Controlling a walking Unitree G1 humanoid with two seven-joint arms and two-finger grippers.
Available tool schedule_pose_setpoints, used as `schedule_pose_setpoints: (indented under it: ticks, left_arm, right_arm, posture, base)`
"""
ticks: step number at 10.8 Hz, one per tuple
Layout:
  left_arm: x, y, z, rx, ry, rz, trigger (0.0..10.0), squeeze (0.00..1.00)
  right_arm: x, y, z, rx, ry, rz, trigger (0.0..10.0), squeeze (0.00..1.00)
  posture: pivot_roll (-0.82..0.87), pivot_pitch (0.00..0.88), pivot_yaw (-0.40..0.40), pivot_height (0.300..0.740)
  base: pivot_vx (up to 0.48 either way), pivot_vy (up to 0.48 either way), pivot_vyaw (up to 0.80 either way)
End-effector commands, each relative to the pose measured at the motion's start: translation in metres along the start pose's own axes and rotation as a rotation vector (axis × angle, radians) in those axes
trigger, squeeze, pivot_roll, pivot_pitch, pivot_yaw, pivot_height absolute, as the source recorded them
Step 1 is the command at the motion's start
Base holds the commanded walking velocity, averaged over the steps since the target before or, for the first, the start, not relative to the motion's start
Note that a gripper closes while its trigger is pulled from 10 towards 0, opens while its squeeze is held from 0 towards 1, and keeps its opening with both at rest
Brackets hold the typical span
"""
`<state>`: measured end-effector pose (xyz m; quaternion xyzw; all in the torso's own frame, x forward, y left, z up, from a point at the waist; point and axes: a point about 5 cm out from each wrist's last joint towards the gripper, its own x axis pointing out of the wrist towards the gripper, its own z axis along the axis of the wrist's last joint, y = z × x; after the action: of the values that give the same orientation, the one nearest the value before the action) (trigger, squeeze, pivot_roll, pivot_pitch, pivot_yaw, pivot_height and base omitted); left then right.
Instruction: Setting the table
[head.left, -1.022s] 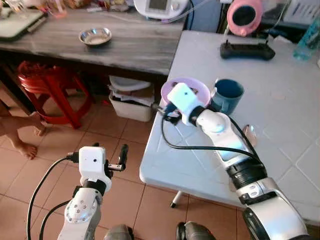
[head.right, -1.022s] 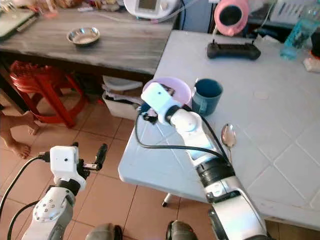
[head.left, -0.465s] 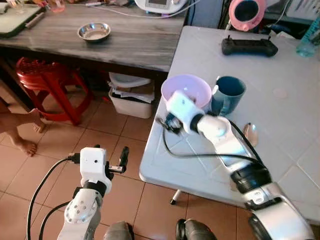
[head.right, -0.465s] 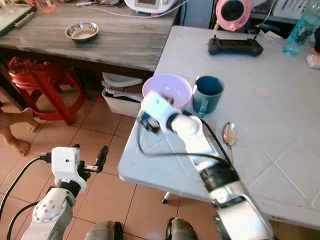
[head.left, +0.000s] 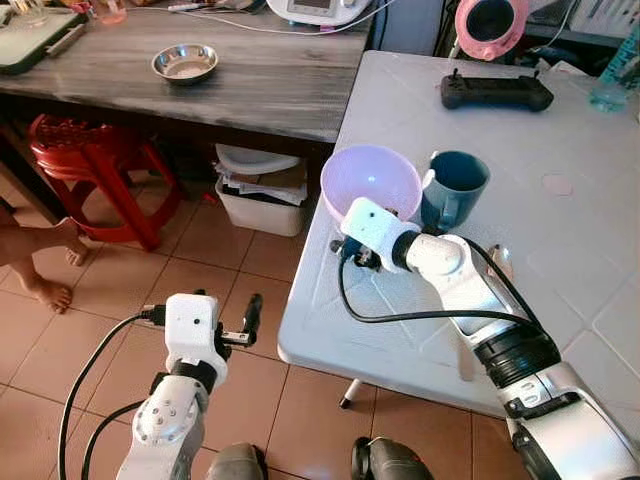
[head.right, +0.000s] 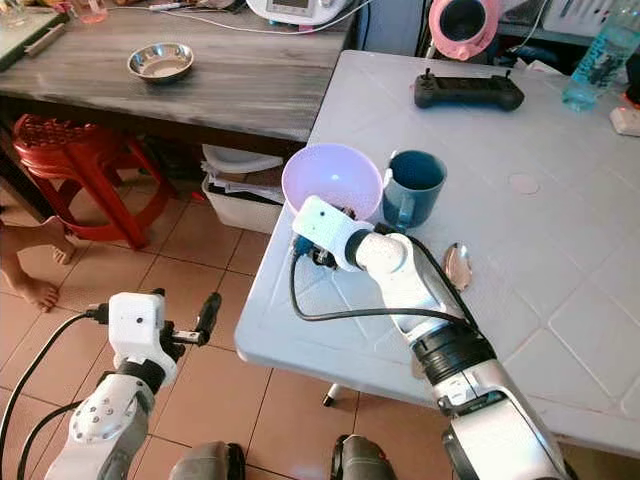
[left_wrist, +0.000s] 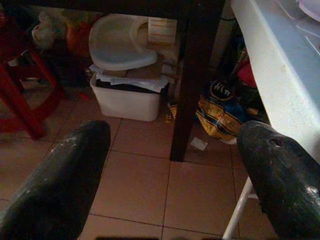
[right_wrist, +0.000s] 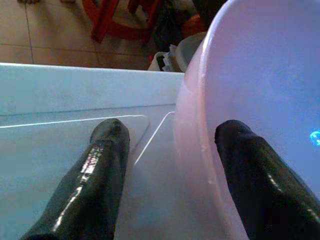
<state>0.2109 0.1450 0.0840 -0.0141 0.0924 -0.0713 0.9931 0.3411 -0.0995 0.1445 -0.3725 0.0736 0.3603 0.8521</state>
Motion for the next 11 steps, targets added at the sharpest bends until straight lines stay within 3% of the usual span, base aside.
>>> schedule_pose_setpoints:
  ticks: [1,5,8,11]
  left_arm:
    - [-0.001,0.002,-0.004,0.005,0.025,-0.008,10.0,0.0]
    - [-0.001,-0.004,0.0,-0.04,-0.01,-0.068,10.0,0.0]
    - [0.003,-0.012,0.023,-0.086,-0.164,-0.166,10.0,0.0]
    - [0.008,-0.009,0.031,-0.075,-0.23,-0.127,10.0,0.0]
  right_arm:
    - [-0.001,0.0,-0.006,-0.023,0.033,0.014,0.0,0.0]
    - [-0.01,0.004,-0.018,-0.037,0.064,0.058,0.0,0.0]
    - [-0.022,-0.003,-0.025,-0.052,0.059,0.035,0.0,0.0]
    - [-0.024,-0.001,-0.028,-0.069,0.058,0.036,0.0,0.0]
  posture:
    - [0.1,0.133,0.02,0.74]
    - [0.1,0.1,0.025,0.74]
    - [0.09,0.079,0.027,0.74]
    - [0.09,0.07,0.01,0.74]
  base:
    - [0.0,0.0,0.0]
    - [0.0,0.0,0.0]
    - [0.0,0.0,0.0]
    - [0.0,0.0,0.0]
